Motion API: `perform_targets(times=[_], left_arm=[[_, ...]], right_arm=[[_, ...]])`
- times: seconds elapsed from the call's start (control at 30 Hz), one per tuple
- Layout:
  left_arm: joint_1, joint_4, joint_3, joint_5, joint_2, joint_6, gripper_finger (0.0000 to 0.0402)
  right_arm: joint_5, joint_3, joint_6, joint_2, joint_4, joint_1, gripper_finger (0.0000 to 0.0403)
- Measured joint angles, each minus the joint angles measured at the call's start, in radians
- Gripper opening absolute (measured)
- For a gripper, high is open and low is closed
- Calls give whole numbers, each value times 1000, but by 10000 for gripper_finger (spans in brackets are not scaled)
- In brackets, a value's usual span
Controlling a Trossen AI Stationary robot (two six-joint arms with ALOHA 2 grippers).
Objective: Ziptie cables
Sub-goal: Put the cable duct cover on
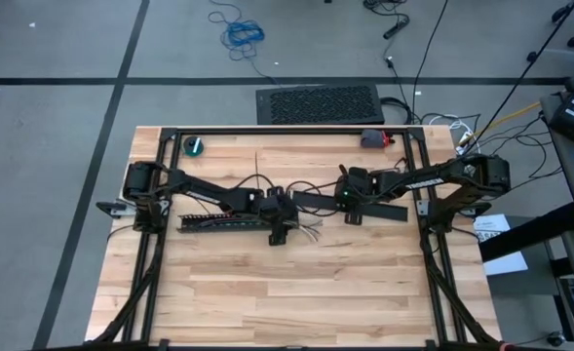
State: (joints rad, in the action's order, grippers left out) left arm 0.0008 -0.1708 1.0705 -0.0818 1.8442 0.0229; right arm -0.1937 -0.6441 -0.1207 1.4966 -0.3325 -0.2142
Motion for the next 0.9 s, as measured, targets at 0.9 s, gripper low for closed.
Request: perform_targets(times=[0.9], left_arm=[[167,12,9,41,-121,147,329]], right_arm=[[-665,-51,-94,-3,25,379,1]])
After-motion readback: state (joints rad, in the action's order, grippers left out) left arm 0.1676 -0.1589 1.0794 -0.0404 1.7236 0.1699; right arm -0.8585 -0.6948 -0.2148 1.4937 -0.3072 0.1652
